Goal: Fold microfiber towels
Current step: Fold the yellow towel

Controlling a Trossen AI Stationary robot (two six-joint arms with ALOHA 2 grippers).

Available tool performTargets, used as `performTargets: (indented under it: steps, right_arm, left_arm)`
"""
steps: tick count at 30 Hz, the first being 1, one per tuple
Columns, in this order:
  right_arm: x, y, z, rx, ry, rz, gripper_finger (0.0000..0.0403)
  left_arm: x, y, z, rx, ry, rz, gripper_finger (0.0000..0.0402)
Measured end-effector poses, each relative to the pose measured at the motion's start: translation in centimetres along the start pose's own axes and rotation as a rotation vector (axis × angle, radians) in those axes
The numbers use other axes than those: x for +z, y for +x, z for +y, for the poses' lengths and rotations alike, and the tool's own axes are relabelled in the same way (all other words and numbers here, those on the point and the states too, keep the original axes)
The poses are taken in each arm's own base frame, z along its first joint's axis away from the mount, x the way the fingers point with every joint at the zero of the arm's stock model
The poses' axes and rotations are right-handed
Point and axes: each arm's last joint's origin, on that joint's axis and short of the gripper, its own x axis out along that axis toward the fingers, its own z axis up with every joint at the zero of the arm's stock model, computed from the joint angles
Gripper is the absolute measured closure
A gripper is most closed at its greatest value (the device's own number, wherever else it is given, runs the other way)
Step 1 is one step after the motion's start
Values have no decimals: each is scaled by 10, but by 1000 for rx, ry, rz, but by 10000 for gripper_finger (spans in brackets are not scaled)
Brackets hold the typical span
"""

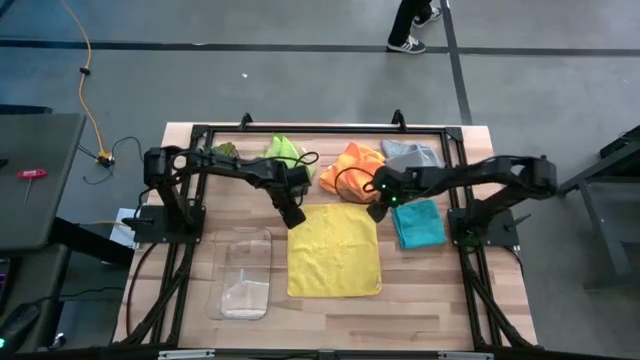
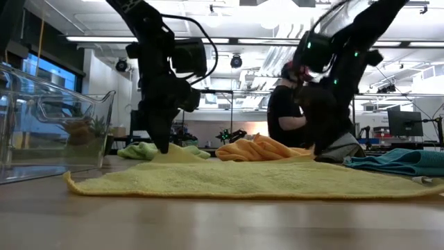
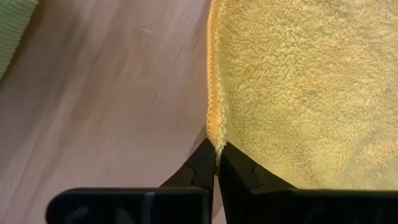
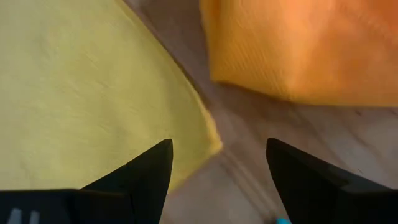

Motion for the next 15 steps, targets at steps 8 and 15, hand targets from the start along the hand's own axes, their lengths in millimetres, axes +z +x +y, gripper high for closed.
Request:
performTargets:
  steps: [8, 15]
  right_arm:
    - [-3, 19, 0, 13, -51, 76, 153]
    - [2, 8, 1, 20, -66, -8, 205]
  left_arm:
    - [0, 1, -3, 33, 2, -15, 400]
    - [0, 1, -3, 29, -11, -25, 401]
